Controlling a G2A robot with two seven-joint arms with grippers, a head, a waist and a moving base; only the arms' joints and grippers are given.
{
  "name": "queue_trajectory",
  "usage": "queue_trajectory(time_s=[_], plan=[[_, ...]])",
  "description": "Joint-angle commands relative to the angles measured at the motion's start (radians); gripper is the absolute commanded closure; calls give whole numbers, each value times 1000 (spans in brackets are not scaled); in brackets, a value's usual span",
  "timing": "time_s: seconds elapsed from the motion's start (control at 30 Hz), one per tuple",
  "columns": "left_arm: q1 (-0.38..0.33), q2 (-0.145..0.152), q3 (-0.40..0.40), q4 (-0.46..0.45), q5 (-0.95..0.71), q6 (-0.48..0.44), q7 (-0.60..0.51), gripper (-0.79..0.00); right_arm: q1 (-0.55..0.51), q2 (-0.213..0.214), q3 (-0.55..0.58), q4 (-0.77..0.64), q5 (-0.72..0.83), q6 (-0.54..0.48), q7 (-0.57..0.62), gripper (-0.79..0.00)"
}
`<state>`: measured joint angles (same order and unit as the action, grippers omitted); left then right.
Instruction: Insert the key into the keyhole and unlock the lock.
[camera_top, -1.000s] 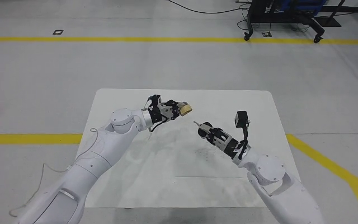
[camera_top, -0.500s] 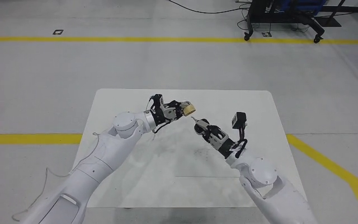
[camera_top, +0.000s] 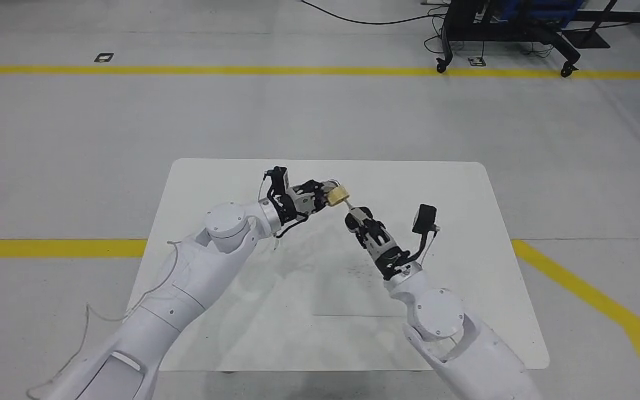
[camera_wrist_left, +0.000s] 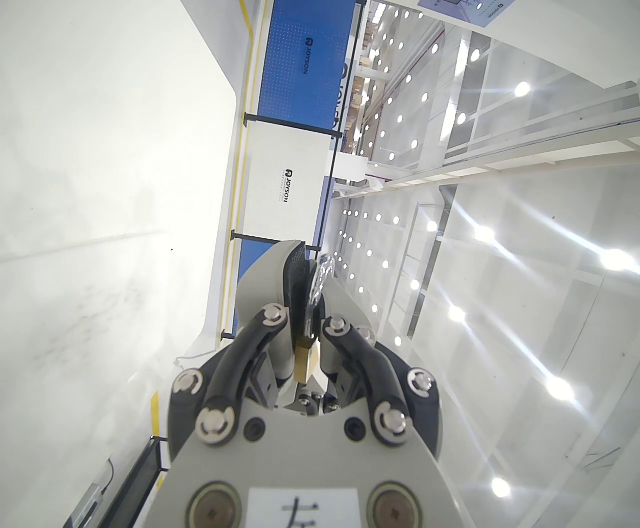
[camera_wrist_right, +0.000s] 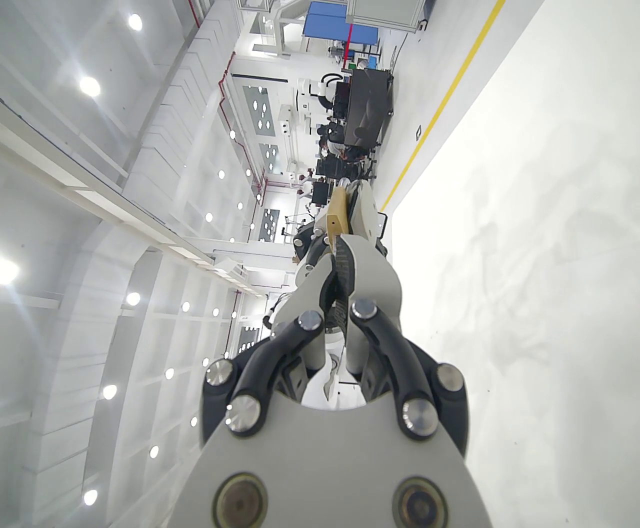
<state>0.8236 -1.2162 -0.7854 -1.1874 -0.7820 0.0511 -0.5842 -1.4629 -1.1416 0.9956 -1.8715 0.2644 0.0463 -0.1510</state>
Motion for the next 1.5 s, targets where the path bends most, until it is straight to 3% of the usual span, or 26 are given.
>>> queue_trajectory(time_s=[0.0, 0.3, 0.53, 0.8, 1.47], plan=[[4, -2, -4, -2, 6, 3, 0, 0, 6, -5, -8, 6, -8, 4, -9, 0], [15, -10, -26, -6, 32, 12, -2, 0, 20, -24, -19, 27, -14, 14, -9, 0], [20, -7, -64, -8, 81, 1, 15, 0, -3, -15, 7, -7, -87, 68, 115, 0], [30, -4, -77, -29, 149, 13, -51, 0, -41, 6, 69, -62, -198, 120, 274, 0], [41, -19, -92, -32, 196, 25, -94, 0, -41, -5, 107, -56, -152, 124, 325, 0]])
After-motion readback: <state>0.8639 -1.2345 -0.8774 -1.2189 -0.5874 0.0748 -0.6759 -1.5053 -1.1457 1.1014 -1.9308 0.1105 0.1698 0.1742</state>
